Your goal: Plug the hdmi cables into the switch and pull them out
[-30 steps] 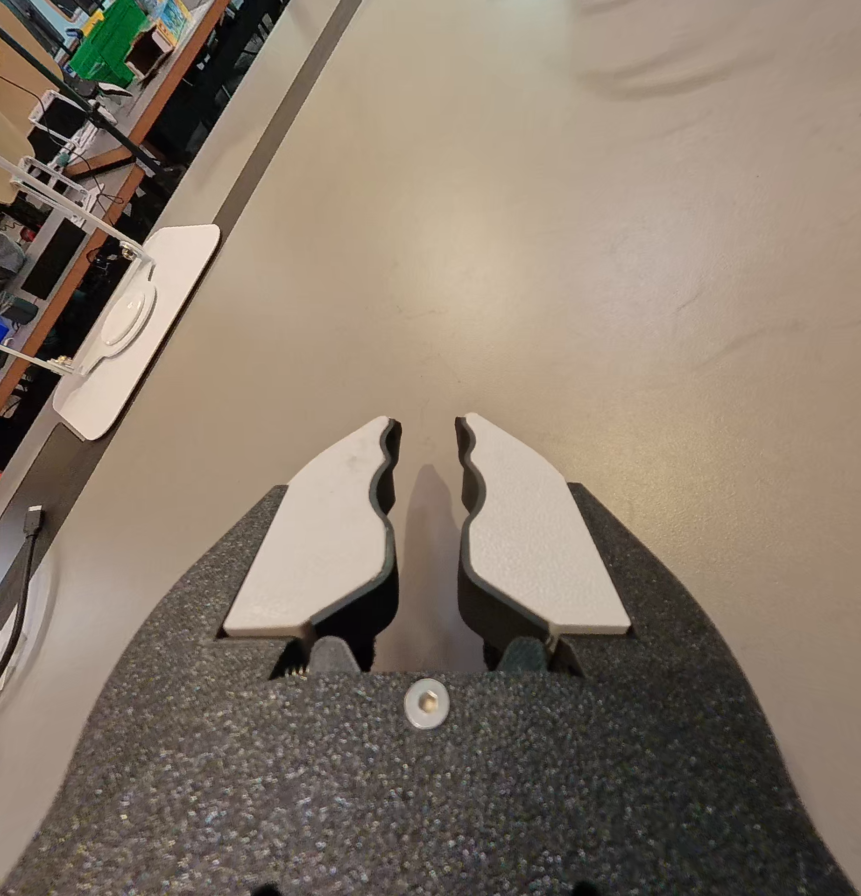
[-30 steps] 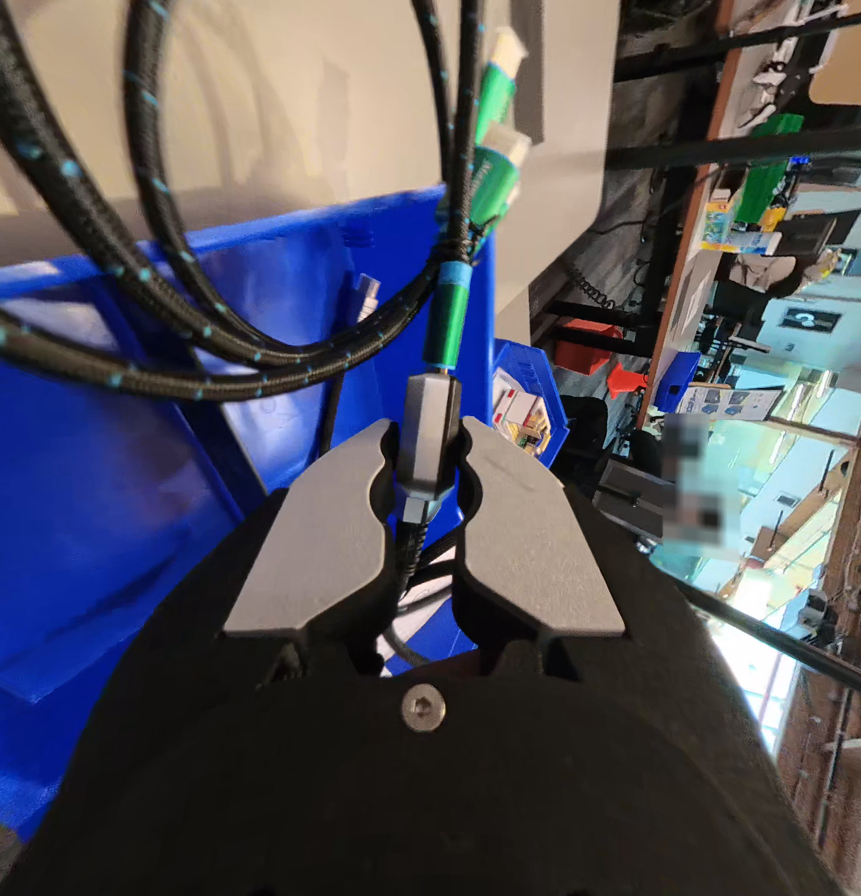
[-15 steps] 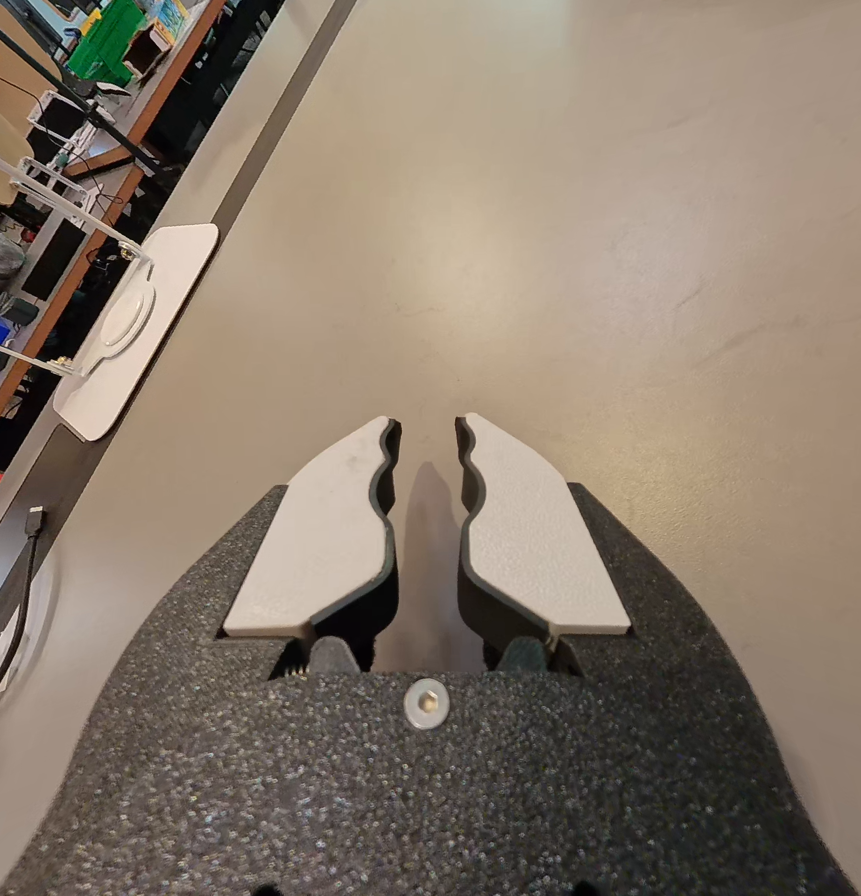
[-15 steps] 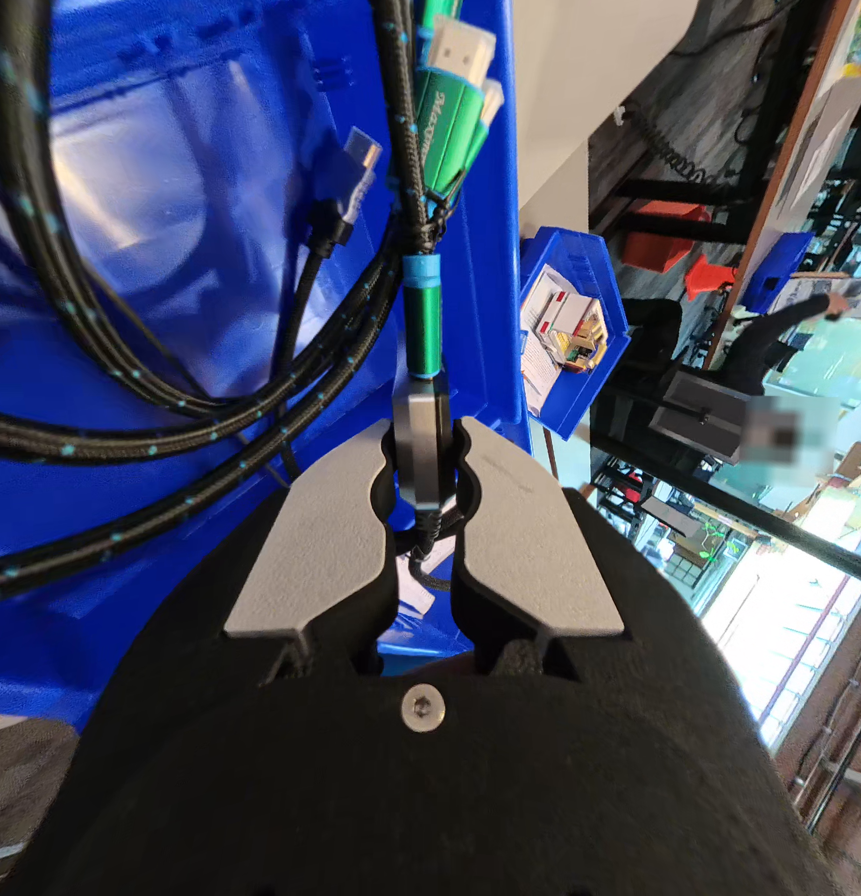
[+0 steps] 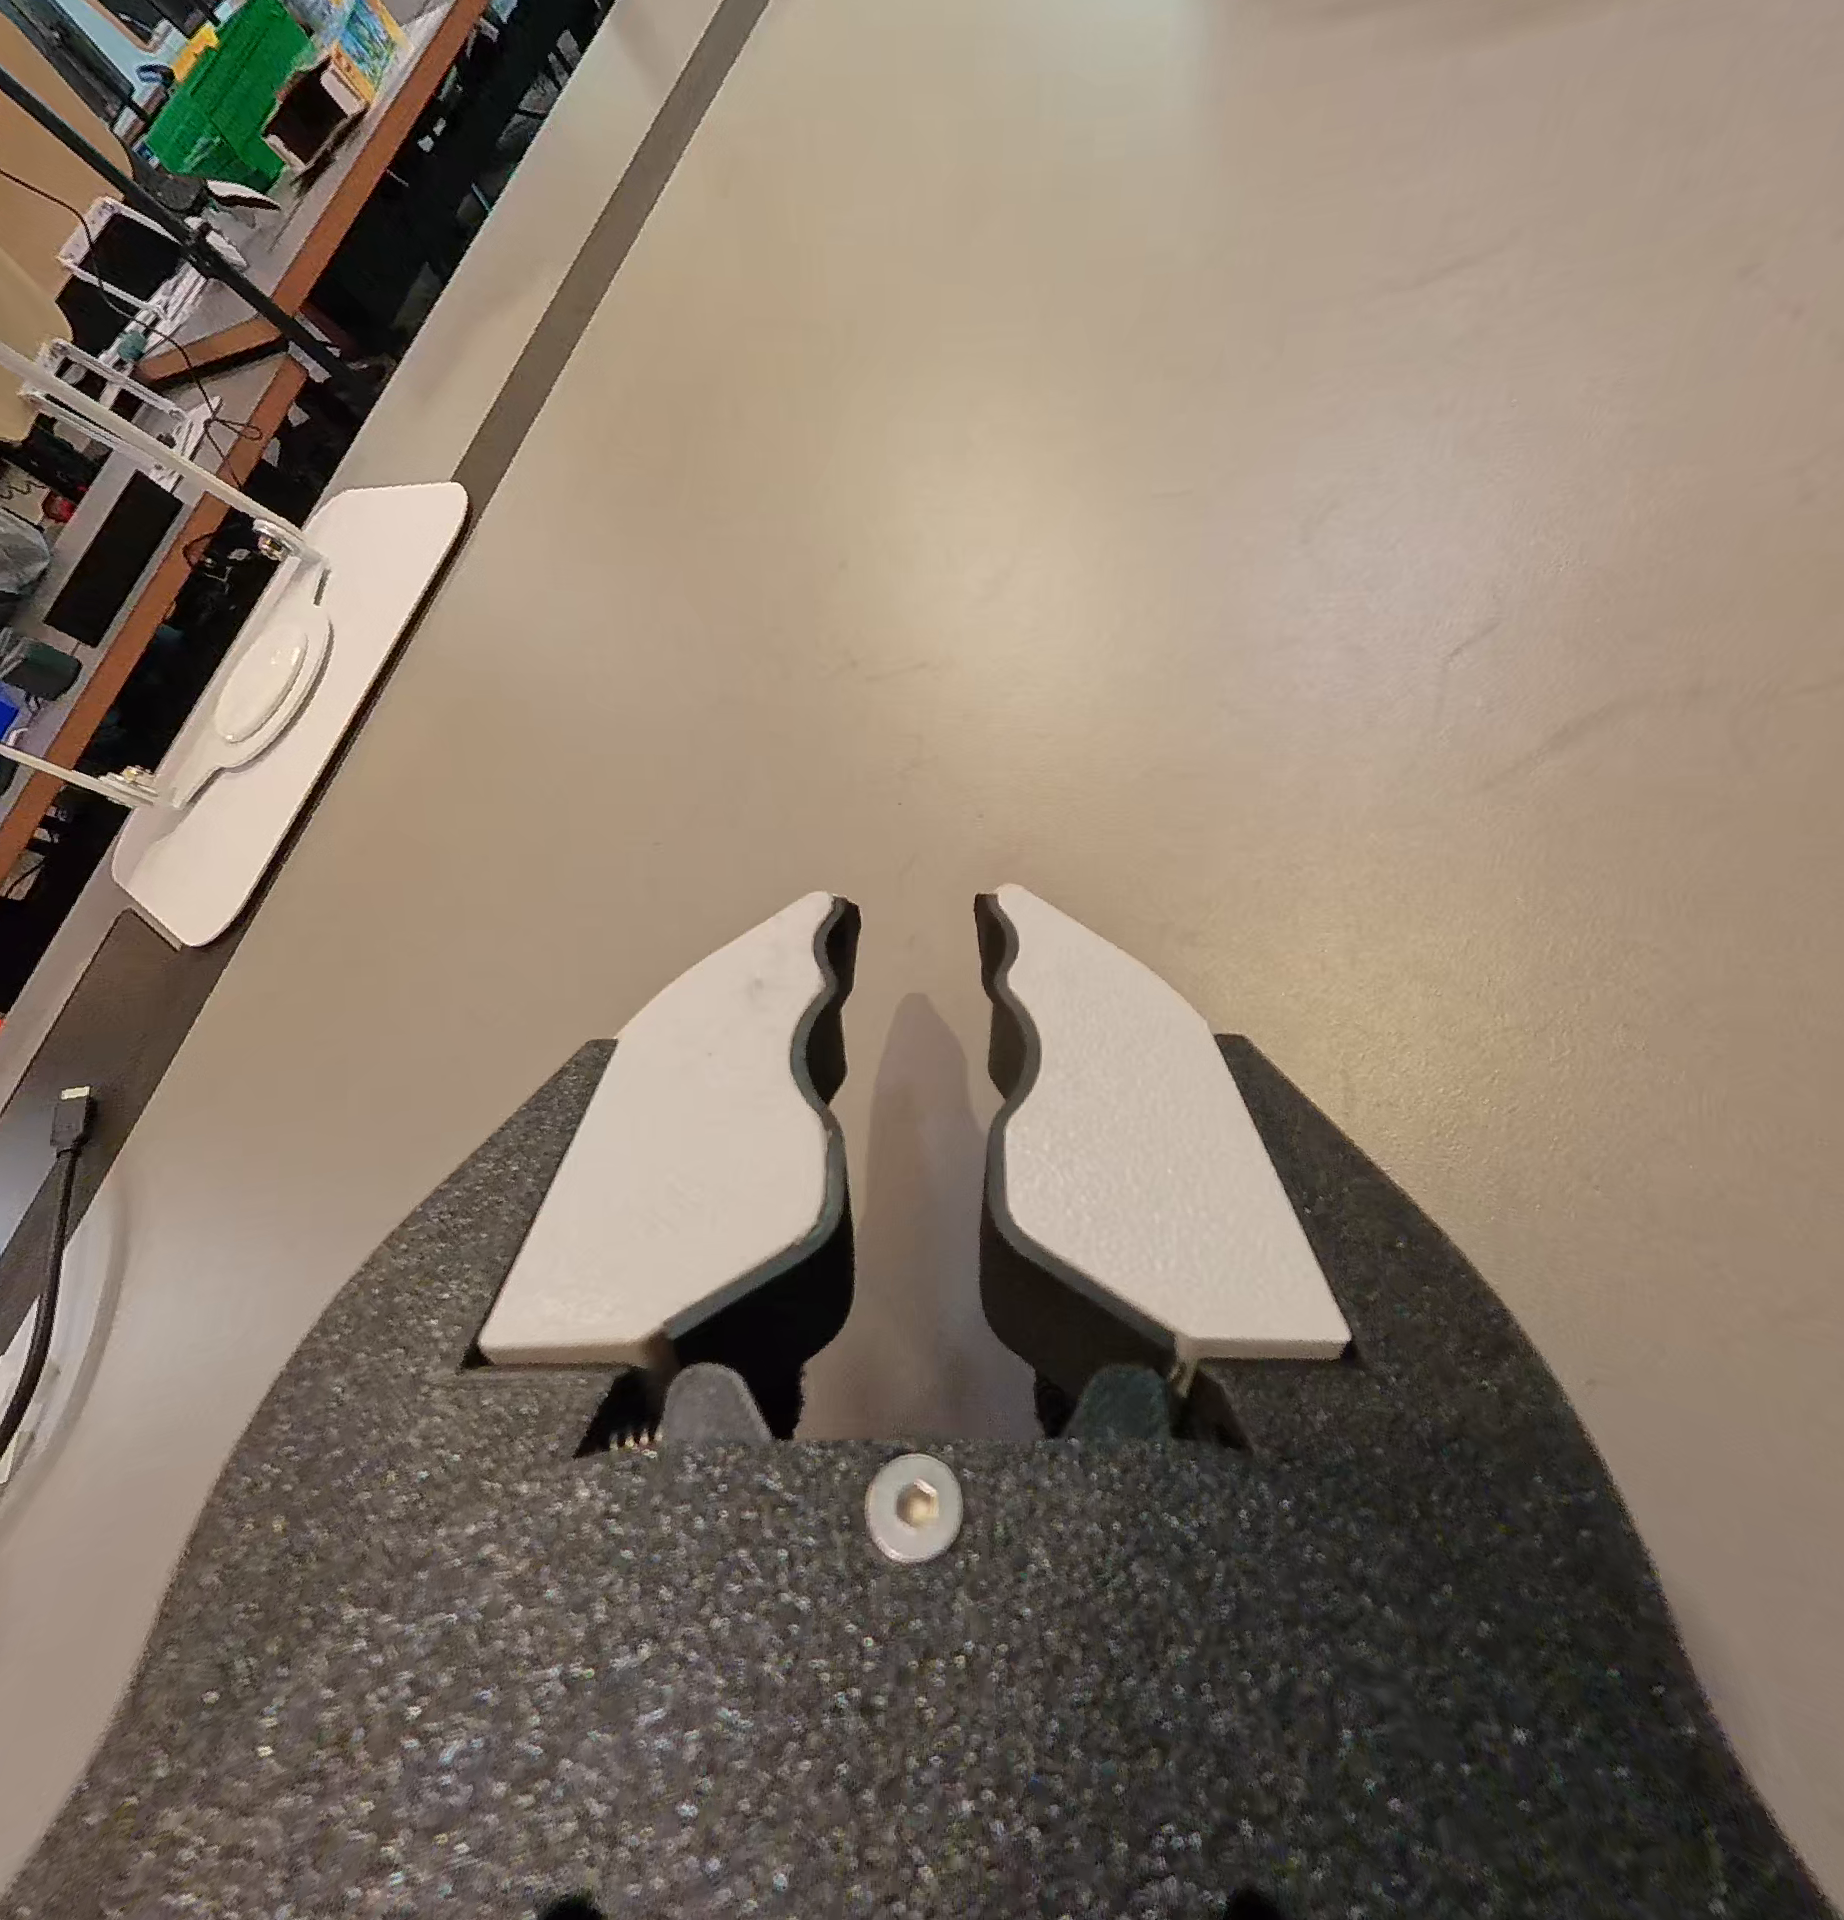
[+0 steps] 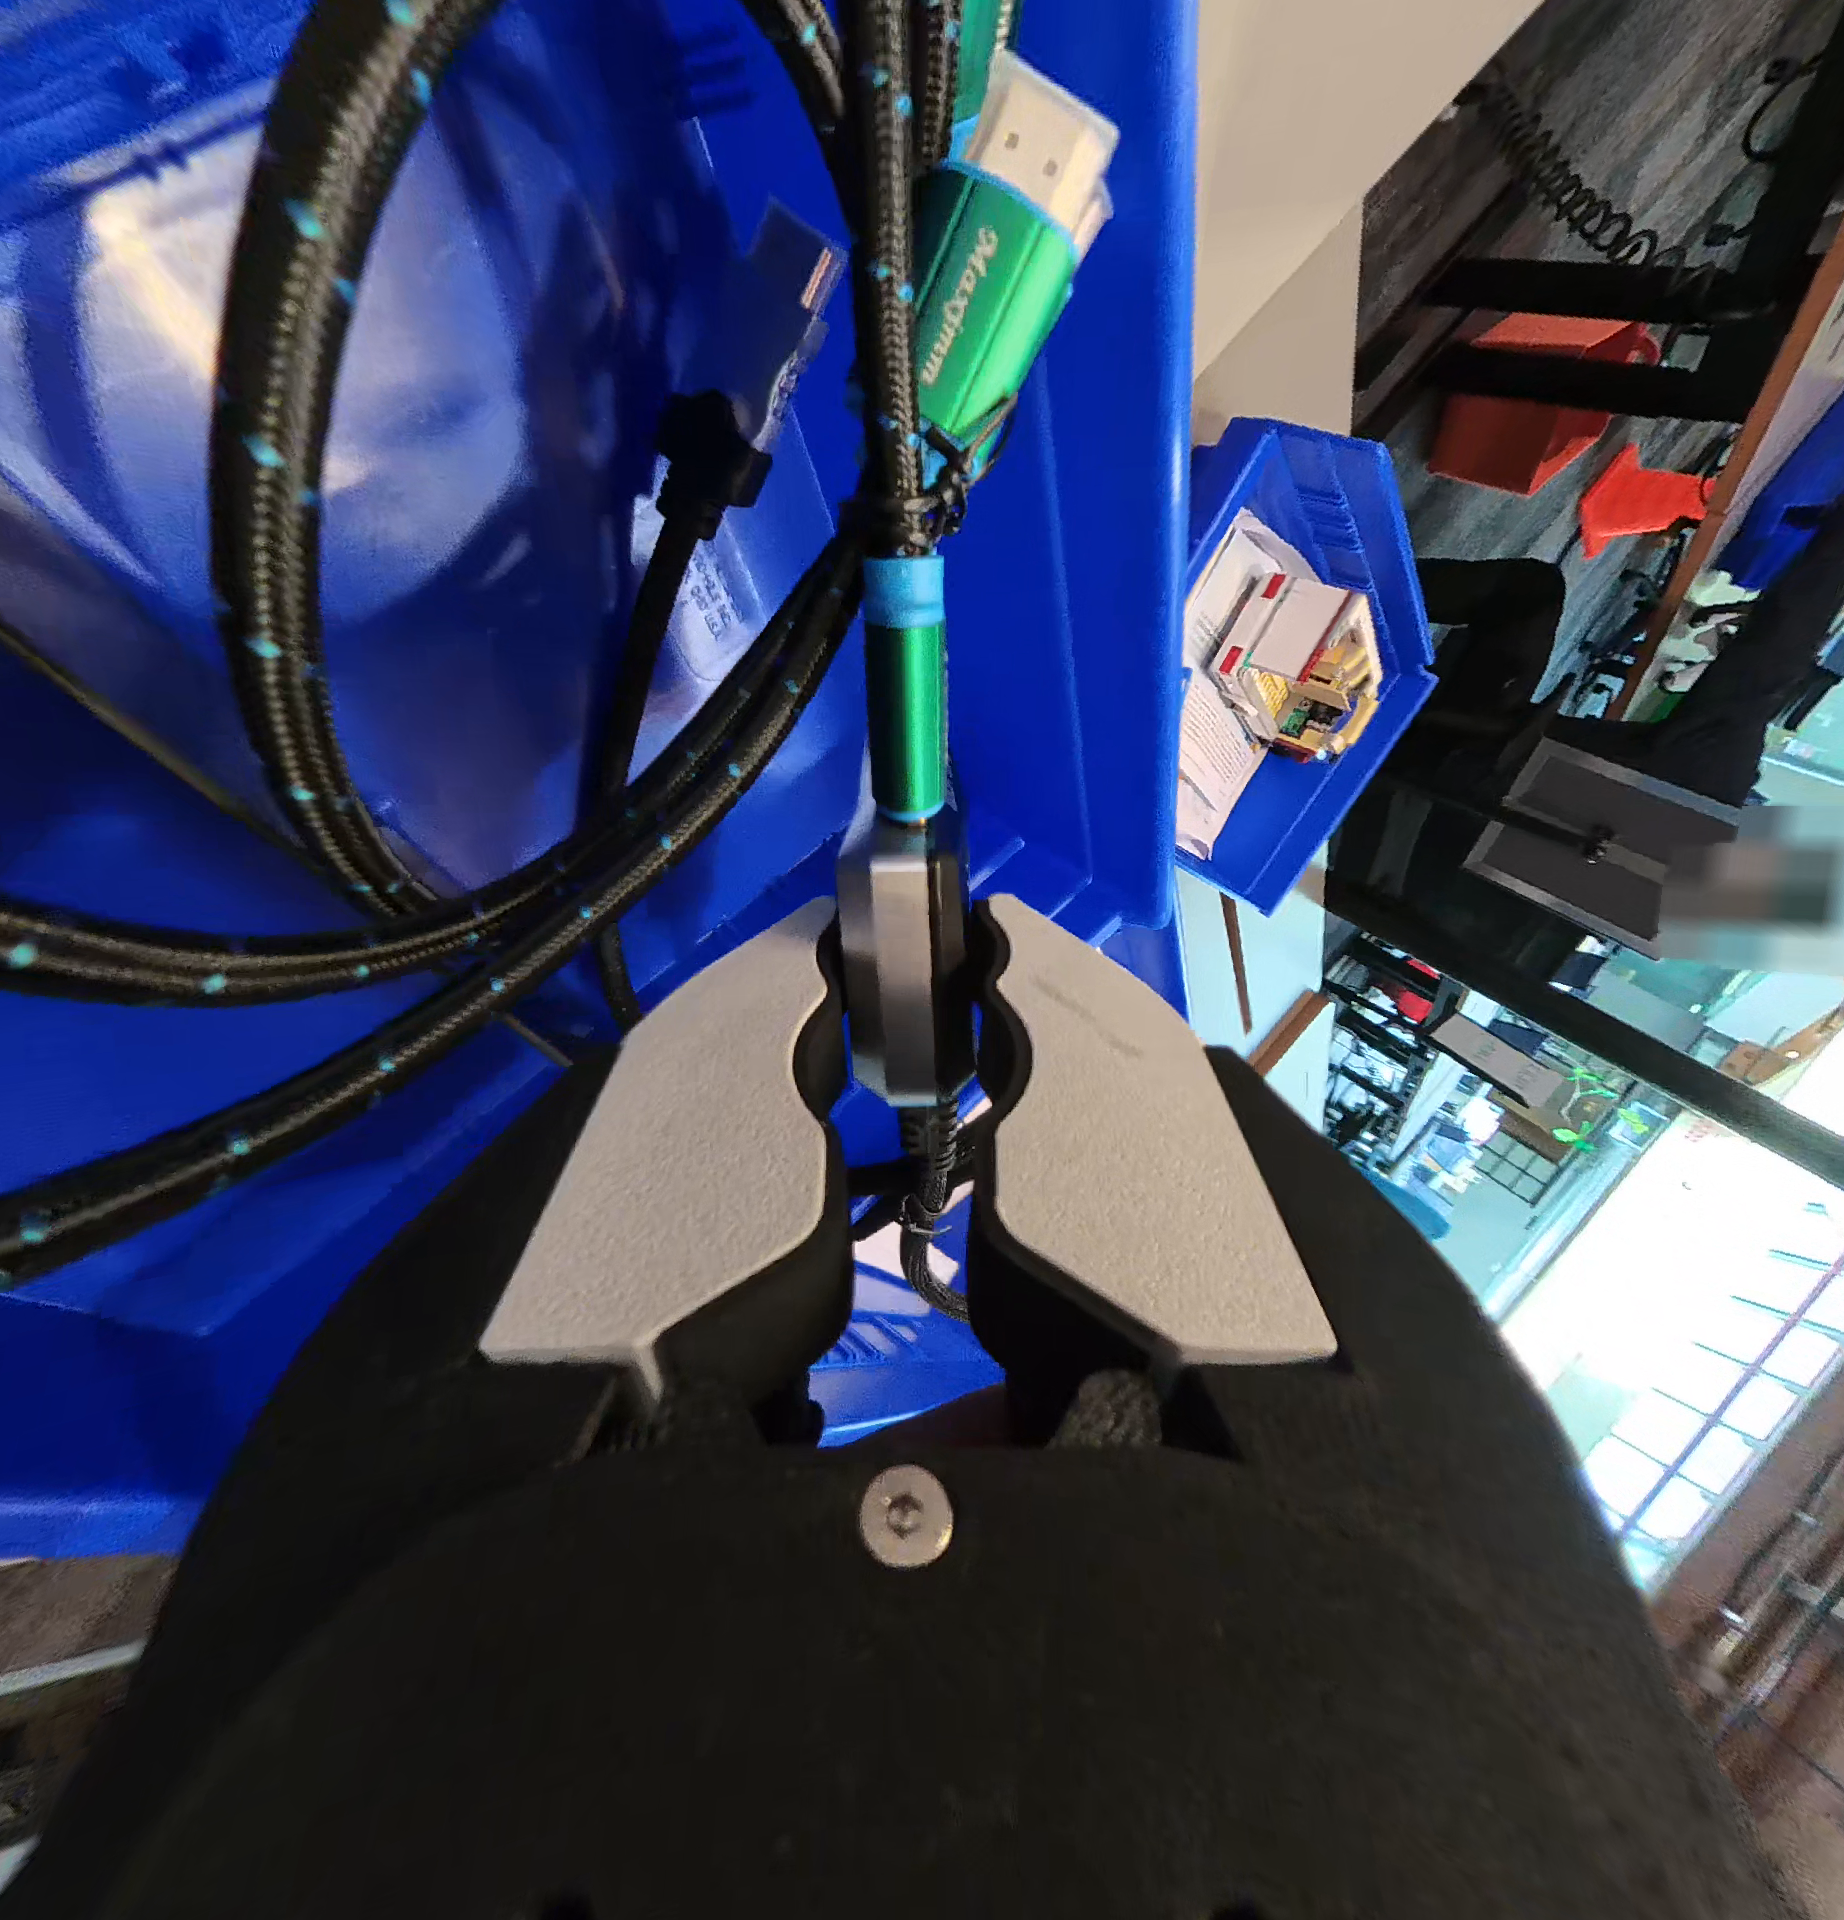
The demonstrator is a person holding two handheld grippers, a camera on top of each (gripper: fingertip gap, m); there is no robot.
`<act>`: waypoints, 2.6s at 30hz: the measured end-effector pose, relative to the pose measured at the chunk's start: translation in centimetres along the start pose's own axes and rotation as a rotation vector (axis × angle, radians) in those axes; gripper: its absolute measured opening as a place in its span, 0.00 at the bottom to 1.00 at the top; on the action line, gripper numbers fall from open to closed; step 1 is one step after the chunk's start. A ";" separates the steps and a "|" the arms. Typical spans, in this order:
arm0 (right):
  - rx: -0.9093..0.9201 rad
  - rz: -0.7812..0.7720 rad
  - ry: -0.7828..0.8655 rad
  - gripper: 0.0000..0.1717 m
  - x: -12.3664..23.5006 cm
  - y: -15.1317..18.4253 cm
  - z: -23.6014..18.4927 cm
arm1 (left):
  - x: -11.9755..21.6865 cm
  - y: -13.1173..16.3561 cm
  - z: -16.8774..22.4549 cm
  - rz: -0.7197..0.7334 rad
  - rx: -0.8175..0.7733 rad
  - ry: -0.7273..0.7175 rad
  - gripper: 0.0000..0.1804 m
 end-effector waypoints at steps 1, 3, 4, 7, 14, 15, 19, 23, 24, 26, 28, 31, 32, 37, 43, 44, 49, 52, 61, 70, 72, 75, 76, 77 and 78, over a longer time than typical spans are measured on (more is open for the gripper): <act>0.016 -0.014 0.006 0.12 -0.1 -0.1 -0.1 | 0.0 0.0 0.0 0.001 0.001 0.001 0.13; 0.041 -0.042 0.012 0.12 -0.3 -0.2 -0.3 | 0.0 -0.1 0.1 0.003 0.001 0.005 0.13; 0.050 -0.054 0.011 0.12 -0.4 -0.3 -0.3 | 0.0 -0.1 0.1 0.003 -0.001 0.007 0.13; 0.065 -0.087 0.012 0.12 -0.8 -0.4 -0.3 | 0.1 -0.1 0.3 0.003 -0.002 0.014 0.13; -0.053 0.028 0.020 0.27 -0.5 -0.5 -0.2 | 0.3 0.1 0.0 -0.002 0.004 0.003 0.13; -0.105 0.073 0.022 0.28 0.2 -0.4 0.1 | 0.4 0.2 0.0 -0.004 0.007 0.004 0.13; -0.314 0.285 0.028 0.34 3.5 0.3 1.6 | 0.5 0.3 -0.1 -0.004 0.010 0.005 0.13; -0.534 0.476 0.078 0.35 7.6 1.2 1.1 | 0.6 0.3 -0.1 -0.001 0.010 0.002 0.13; -0.599 0.529 0.067 0.35 8.6 1.1 0.0 | 0.6 0.3 -0.2 0.001 0.014 -0.001 0.13; -0.737 0.643 0.026 0.35 10.4 0.8 -3.3 | 0.8 0.2 -0.5 0.006 0.024 -0.012 0.14; -0.881 0.761 -0.031 0.35 11.7 0.1 -7.4 | 1.2 0.2 -0.9 0.011 0.038 -0.029 0.15; -1.045 0.890 -0.107 0.36 12.7 -0.9 -13.1 | 2.8 0.6 -1.9 0.010 0.088 -0.078 0.19; -1.073 0.899 -0.114 0.36 12.6 -1.1 -14.5 | 3.6 0.9 -2.2 0.008 0.121 -0.097 0.19; -1.107 0.869 -0.090 0.37 11.8 -2.1 -17.9 | 10.7 3.2 -3.8 0.015 0.333 -0.263 0.17; -1.047 0.696 0.053 0.35 10.1 -2.1 -18.6 | 23.0 5.3 -4.9 -0.059 0.448 -0.611 0.25; -1.046 0.694 0.045 0.32 9.9 -2.2 -18.7 | 25.2 5.4 -5.2 -0.077 0.454 -0.681 0.26; -1.036 0.664 0.035 0.24 8.8 -2.3 -18.9 | 33.7 7.2 -6.2 -0.186 0.489 -0.958 0.23; -1.029 0.664 0.042 0.24 8.4 -2.6 -18.8 | 33.7 10.4 -6.1 -0.236 0.618 -0.902 0.30; -0.964 0.653 0.148 0.09 7.9 -3.3 -18.7 | 31.0 14.8 -5.2 -0.305 0.534 -0.785 0.08; -0.956 0.652 0.127 0.08 7.2 -3.6 -17.9 | 29.8 14.4 -5.9 -0.252 0.399 -0.740 0.03; -0.945 0.657 0.125 0.08 7.1 -3.7 -17.8 | 29.9 14.5 -5.9 -0.242 0.392 -0.715 0.03; -0.916 0.679 0.101 0.07 7.1 -3.7 -17.7 | 30.0 14.4 -5.7 -0.207 0.372 -0.660 0.03; -0.903 0.690 0.087 0.07 7.1 -3.7 -17.7 | 30.0 14.3 -5.6 -0.192 0.363 -0.631 0.03; -0.888 0.703 0.071 0.07 7.1 -3.8 -17.7 | 30.0 14.2 -5.4 -0.177 0.353 -0.601 0.03; -0.873 0.718 0.052 0.07 7.1 -3.9 -17.7 | 29.9 14.0 -5.3 -0.162 0.343 -0.568 0.03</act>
Point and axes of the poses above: each gripper's, where its closed fingertips meet, x back along the fingers, y out of its underside, z = x × y across the jaws, the point moved 6 cm from there along x, back along the fingers, and after that the axes turned 9 degrees about z, right-handed, at the moved point
